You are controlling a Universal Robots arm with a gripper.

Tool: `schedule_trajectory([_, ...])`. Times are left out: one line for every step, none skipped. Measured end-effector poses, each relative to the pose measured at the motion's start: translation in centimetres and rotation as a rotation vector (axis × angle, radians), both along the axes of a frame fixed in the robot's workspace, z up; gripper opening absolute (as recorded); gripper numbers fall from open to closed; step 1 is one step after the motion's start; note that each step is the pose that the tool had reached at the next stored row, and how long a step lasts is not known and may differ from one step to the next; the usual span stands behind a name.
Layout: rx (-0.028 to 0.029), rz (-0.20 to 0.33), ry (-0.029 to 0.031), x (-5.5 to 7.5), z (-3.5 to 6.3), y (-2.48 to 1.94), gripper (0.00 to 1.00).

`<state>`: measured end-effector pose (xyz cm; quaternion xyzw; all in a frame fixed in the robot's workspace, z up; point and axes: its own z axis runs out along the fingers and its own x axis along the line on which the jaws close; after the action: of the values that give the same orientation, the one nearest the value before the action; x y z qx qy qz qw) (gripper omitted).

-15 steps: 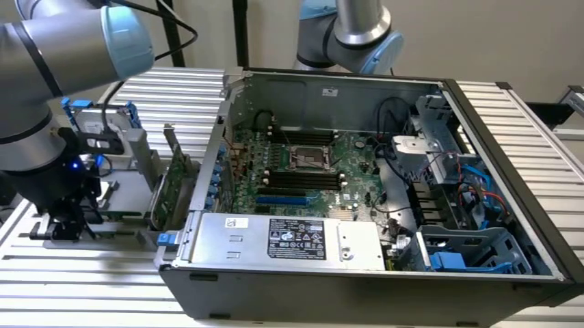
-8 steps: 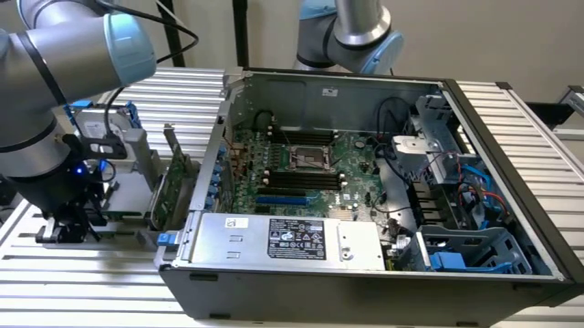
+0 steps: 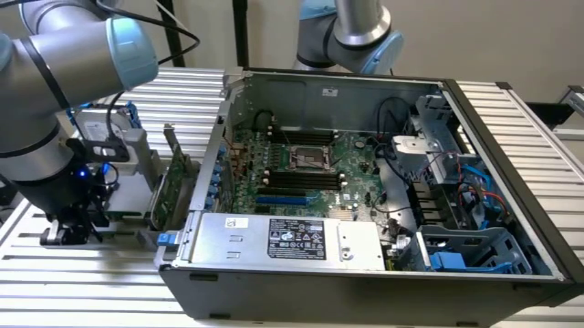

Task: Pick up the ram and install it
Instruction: 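Pick up the ram and move it above insertion slot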

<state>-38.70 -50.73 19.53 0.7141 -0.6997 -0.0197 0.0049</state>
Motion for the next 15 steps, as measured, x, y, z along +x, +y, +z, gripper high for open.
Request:
schedule_trajectory([0.0001, 0.000, -0.0002, 0.00, -0.01, 0.00, 1.00])
schedule_trajectory([0.0002, 0.000, -0.0005, 0.01, -0.03, 0.00, 1.00])
schedule_trajectory([0.0002, 0.000, -0.0008, 0.01, -0.04, 0.00, 1.00])
schedule_trajectory([0.0002, 0.000, -0.0012, 0.01, -0.05, 0.00, 1.00])
schedule_trajectory([0.0003, 0.000, -0.0018, 0.02, -0.06, 0.00, 1.00])
schedule_trajectory([0.0003, 0.000, -0.0020, 0.02, -0.06, 0.00, 0.00])
schedule_trajectory([0.0003, 0.000, -0.0022, 0.01, -0.07, 0.00, 0.00])
schedule_trajectory([0.0002, 0.000, -0.0021, 0.00, -0.07, 0.00, 0.00])
schedule_trajectory([0.0003, 0.000, -0.0021, -0.01, -0.07, 0.00, 0.00])
schedule_trajectory([0.0003, 0.000, -0.0022, -0.02, -0.07, 0.00, 0.00])
schedule_trajectory([0.0002, 0.000, -0.0022, -0.03, -0.07, 0.00, 0.00])
schedule_trajectory([0.0001, 0.000, -0.0022, -0.04, -0.07, 0.00, 0.00])
schedule_trajectory([-0.0001, 0.000, -0.0021, -0.04, -0.07, 0.00, 0.00])
schedule_trajectory([-0.0003, 0.000, -0.0021, -0.04, -0.07, 0.00, 0.00])
schedule_trajectory([-0.0003, 0.000, -0.0021, -0.04, -0.07, 0.00, 0.00])
